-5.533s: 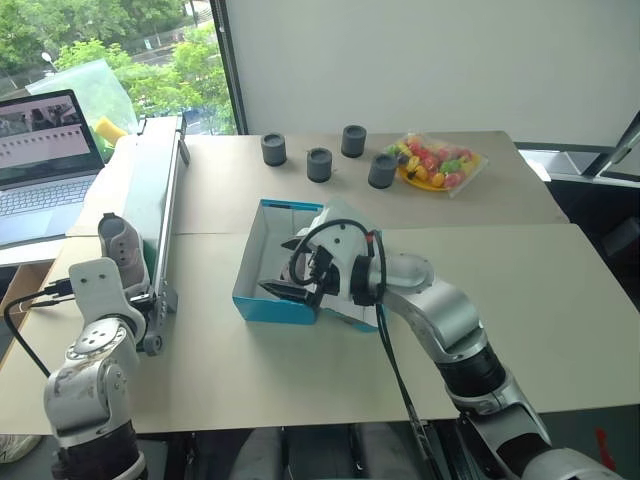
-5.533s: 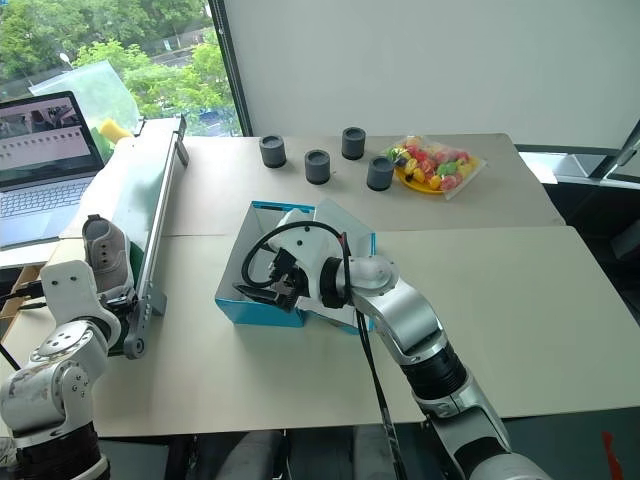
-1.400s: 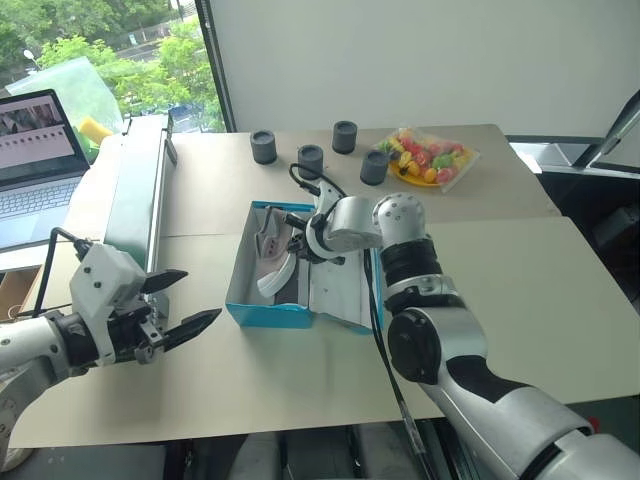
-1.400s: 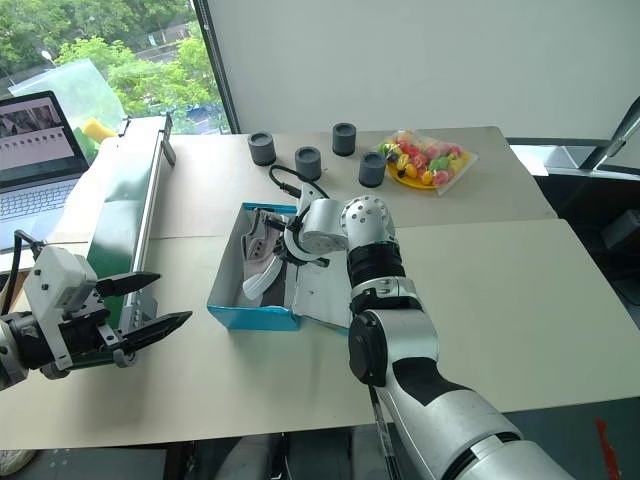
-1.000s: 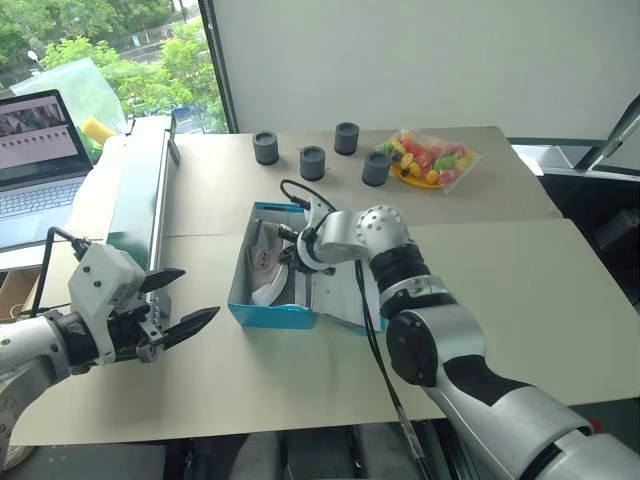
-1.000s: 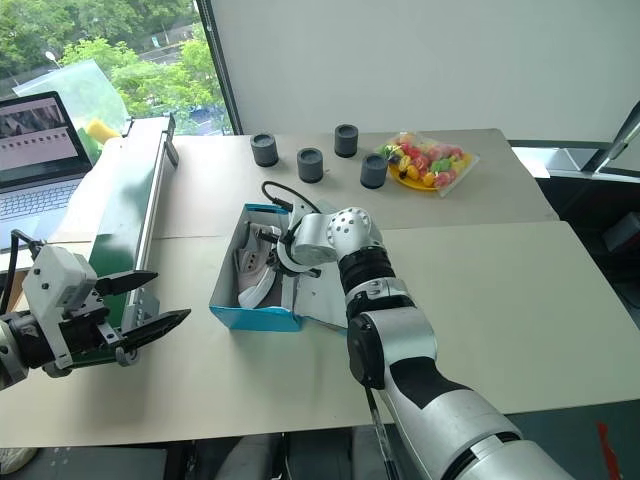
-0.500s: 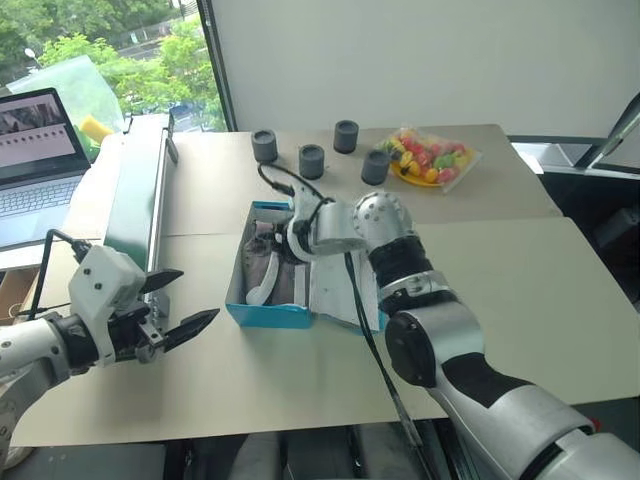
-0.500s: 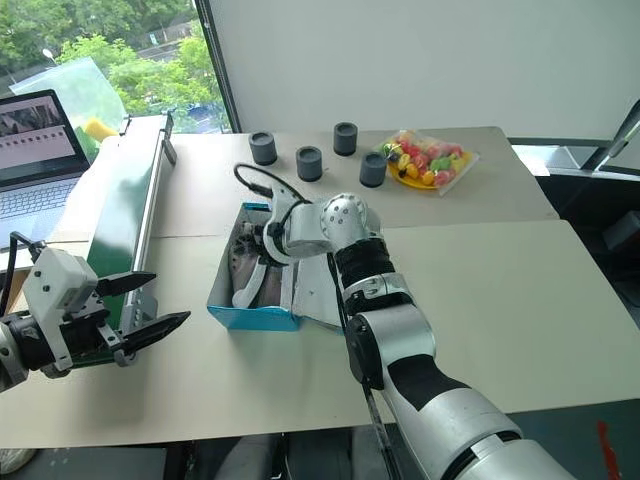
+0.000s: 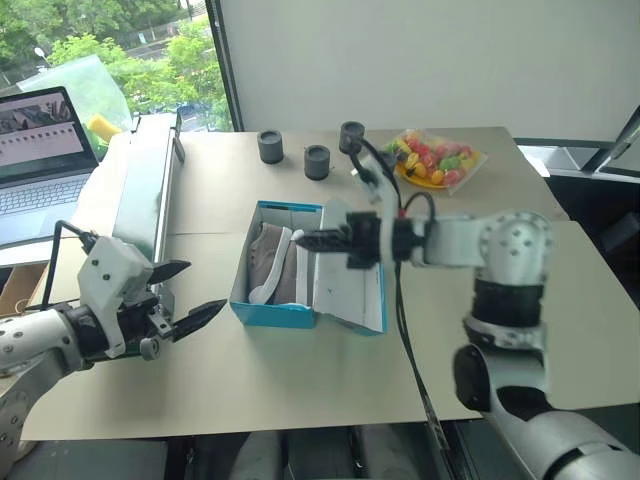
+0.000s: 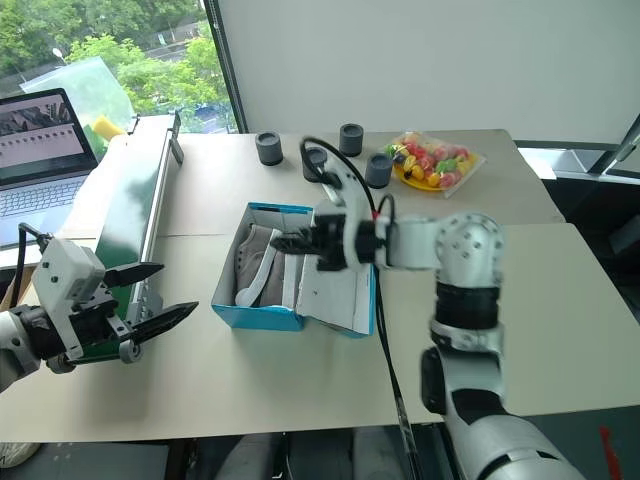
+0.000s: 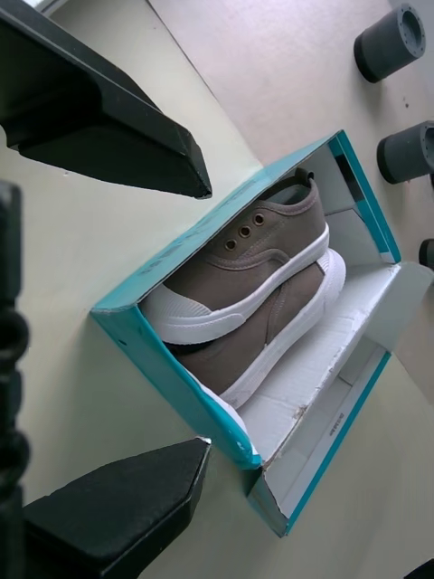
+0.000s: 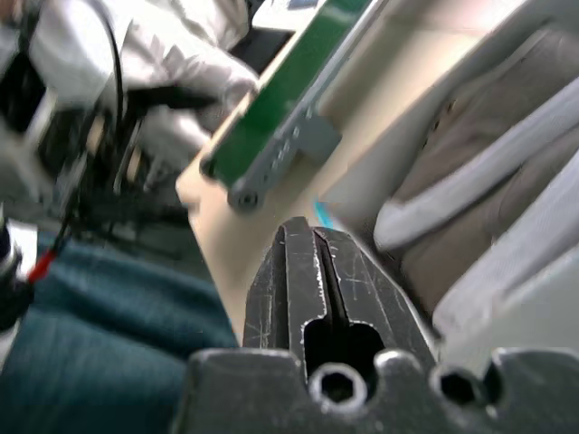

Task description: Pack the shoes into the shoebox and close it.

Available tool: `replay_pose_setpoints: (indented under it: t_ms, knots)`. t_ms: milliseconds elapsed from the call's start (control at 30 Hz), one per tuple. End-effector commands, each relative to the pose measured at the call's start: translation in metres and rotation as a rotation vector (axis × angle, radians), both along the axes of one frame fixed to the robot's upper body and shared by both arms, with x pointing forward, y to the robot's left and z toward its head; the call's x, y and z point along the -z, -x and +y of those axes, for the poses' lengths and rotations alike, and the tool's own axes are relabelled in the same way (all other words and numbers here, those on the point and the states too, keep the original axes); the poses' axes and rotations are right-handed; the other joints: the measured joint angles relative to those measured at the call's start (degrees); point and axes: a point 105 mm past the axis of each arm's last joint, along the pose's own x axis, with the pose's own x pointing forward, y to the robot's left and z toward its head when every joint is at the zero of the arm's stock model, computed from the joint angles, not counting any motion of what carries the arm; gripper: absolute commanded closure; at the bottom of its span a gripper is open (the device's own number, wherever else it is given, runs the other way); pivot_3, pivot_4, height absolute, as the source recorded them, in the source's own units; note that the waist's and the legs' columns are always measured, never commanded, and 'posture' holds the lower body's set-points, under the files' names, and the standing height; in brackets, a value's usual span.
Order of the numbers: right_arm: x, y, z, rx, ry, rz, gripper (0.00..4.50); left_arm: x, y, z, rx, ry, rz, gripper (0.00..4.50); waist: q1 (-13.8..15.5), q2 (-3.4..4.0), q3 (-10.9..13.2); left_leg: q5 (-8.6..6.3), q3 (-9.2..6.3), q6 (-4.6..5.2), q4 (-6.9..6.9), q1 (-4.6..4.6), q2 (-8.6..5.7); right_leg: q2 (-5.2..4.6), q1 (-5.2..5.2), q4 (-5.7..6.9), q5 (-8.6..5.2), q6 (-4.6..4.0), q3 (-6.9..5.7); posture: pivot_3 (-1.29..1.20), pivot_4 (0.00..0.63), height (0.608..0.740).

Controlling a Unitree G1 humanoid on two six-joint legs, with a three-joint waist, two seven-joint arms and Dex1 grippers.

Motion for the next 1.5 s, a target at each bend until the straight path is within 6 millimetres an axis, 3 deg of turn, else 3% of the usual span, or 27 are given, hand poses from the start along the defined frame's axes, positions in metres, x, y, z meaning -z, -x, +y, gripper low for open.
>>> replay_pose_setpoints:
  t_ms: [33, 200, 400, 633, 767, 833, 1000, 1200, 1367, 1433, 1500]
  knots:
    - [0.022, 0.041, 0.0, -0.187, 0.098, -0.007, 4.47, -0.006, -0.002, -0.003, 0.031, -0.015, -0.025, 0.0, -0.02, 0.0, 0.0, 0.0, 0.0, 0.0, 0.02, 0.02, 0.0, 0.0, 0.01, 0.01, -0.01, 0.01, 0.0, 0.0, 0.15, 0.74]
    - [0.094, 0.034, -0.013, -0.096, 0.439, -0.086, 4.47, -0.006, -0.003, -0.005, 0.05, -0.022, -0.022, 0.0, -0.05, -0.02, -0.01, 0.0, 0.09, -0.01, 0.06, 0.14, 0.06, 0.03, 0.07, 0.01, -0.24, 0.34, 0.02, 0.0, 0.15, 0.74]
    - [0.139, -0.002, -0.015, 0.211, 0.529, -0.164, 4.47, -0.009, -0.002, -0.004, 0.058, -0.035, -0.018, 0.0, 0.21, -0.16, -0.09, 0.0, 0.04, -0.01, 0.14, 0.02, 0.02, -0.07, 0.01, 0.06, -0.06, 0.06, 0.06, 0.0, 0.15, 0.74]
    - [0.146, -0.035, -0.027, 0.617, 0.446, -0.167, 4.47, -0.009, 0.0, -0.001, 0.06, -0.044, -0.007, 0.0, 0.16, -0.31, -0.18, 0.0, 0.04, -0.03, 0.16, 0.35, 0.15, 0.0, 0.26, 0.08, -0.03, 0.02, 0.09, 0.0, 0.15, 0.74]
    - [0.159, -0.049, -0.053, 0.865, 0.476, -0.231, 4.47, -0.01, -0.002, -0.004, 0.074, -0.044, -0.006, 0.0, 0.4, -0.34, -0.2, 0.04, 0.09, -0.03, 0.24, 0.46, 0.19, 0.0, 0.37, 0.07, -0.19, 0.34, 0.09, 0.0, 0.15, 0.74]
    - [0.159, -0.051, -0.054, 0.919, 0.448, -0.235, 4.47, -0.012, -0.004, -0.006, 0.082, -0.041, -0.009, 0.0, 0.63, -0.34, -0.21, 0.05, 0.1, -0.02, 0.26, 0.55, 0.19, -0.04, 0.48, 0.06, -0.19, 0.36, 0.08, 0.0, 0.15, 0.74]
    - [0.14, -0.065, -0.038, 0.974, 0.271, -0.26, 4.47, -0.013, -0.006, -0.009, 0.098, -0.038, -0.009, 0.0, 0.66, -0.31, -0.18, 0.04, 0.07, -0.02, 0.27, 0.79, 0.2, -0.05, 0.82, -0.02, -0.21, 0.37, 0.07, 0.0, 0.15, 0.74]
    - [0.107, -0.097, -0.025, 1.126, -0.117, -0.11, 4.47, -0.014, -0.007, -0.012, 0.105, -0.035, -0.009, 0.0, -0.01, -0.26, -0.15, 0.04, 0.04, -0.02, 0.2, 0.68, 0.31, 0.04, 0.6, 0.03, -0.07, 0.12, 0.12, 0.0, 0.15, 0.74]
    - [0.054, -0.114, -0.022, 1.141, -0.666, 0.088, 4.47, -0.017, -0.006, -0.011, 0.103, -0.036, -0.008, 0.0, 0.32, -0.17, -0.09, -0.01, 0.06, -0.08, 0.18, 0.35, 0.42, 0.23, 0.19, 0.12, 0.08, -0.09, 0.18, 0.0, 0.15, 0.74]
    - [0.029, -0.111, -0.022, 1.055, -0.883, 0.134, 4.47, -0.017, -0.005, -0.011, 0.1, -0.037, -0.007, 0.0, 0.33, -0.13, -0.07, -0.05, 0.04, -0.11, 0.18, 0.19, 0.42, 0.22, 0.11, 0.09, 0.07, -0.09, 0.1, 0.0, 0.15, 0.74]
    - [-0.016, -0.096, -0.019, 0.845, -1.124, 0.095, 4.47, -0.017, -0.004, -0.011, 0.093, -0.033, -0.008, 0.0, -0.01, -0.01, 0.01, -0.1, 0.02, -0.09, 0.15, 0.16, 0.47, 0.24, 0.07, 0.06, 0.07, -0.1, 0.13, 0.0, 0.15, 0.74]
